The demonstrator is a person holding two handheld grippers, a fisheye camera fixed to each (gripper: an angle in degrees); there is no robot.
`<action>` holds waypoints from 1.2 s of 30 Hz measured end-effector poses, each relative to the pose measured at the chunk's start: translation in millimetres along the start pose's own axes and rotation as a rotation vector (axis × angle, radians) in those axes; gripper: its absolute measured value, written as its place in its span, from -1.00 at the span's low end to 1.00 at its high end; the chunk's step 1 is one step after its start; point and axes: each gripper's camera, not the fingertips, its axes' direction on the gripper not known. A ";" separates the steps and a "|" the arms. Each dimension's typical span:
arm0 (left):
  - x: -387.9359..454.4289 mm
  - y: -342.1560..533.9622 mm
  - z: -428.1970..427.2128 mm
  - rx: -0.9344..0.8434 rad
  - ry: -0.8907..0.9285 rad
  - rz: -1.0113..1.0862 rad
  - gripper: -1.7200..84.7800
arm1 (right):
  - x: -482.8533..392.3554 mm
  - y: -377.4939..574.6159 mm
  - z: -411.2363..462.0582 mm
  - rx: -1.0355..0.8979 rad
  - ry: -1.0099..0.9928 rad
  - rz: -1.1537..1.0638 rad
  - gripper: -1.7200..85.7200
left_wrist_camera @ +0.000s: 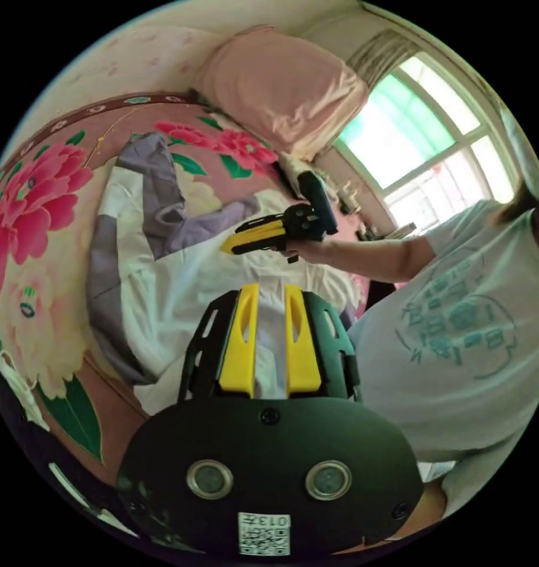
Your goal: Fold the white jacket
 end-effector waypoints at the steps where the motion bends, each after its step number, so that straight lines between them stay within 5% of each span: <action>1: 24.6 1.8 11.7 -0.065 -0.093 0.015 -0.62 | -19.9 -5.2 1.8 -0.006 -0.065 -0.009 -0.96; 4: 60.1 28.1 27.0 -0.195 -0.450 -0.023 -0.43 | -53.4 0.2 -4.6 -0.033 -0.089 0.000 -0.95; 7: 71.9 64.4 28.3 -0.192 -0.635 -0.090 -0.57 | -64.8 27.9 -23.4 -0.072 -0.029 0.056 -0.94; 8: 66.7 77.4 37.0 -0.239 -0.656 -0.103 -0.82 | -66.9 40.3 -31.6 -0.091 0.003 0.077 -0.94; 12: 45.9 109.1 28.6 -0.275 -0.515 -0.188 -0.91 | -74.6 64.7 -45.7 -0.205 -0.028 0.100 -0.95; 18: 0.4 253.1 -136.2 0.114 -0.562 -0.639 -0.92 | -70.4 92.6 -61.9 -0.316 0.148 0.176 -0.96; 20: -33.5 370.0 -196.1 0.365 -0.549 -1.022 -0.91 | -59.3 94.1 -78.5 -0.236 0.111 0.217 -0.96; 23: -18.9 494.2 -236.7 0.838 -0.372 -1.259 -0.92 | -48.4 78.1 -113.9 -0.273 0.146 0.321 -0.96; 27: 32.2 483.3 -251.9 0.800 -0.467 -1.008 -0.91 | -63.9 87.2 -184.9 -0.138 0.153 0.374 -0.96; 32: 84.8 322.9 -94.5 0.210 -0.256 -0.416 -0.90 | -117.7 133.2 -226.0 -0.198 0.376 0.292 -0.96; 36: 121.3 236.2 39.8 -0.067 -0.109 -0.118 -0.93 | -126.5 156.6 -211.2 -0.331 0.388 0.281 -0.96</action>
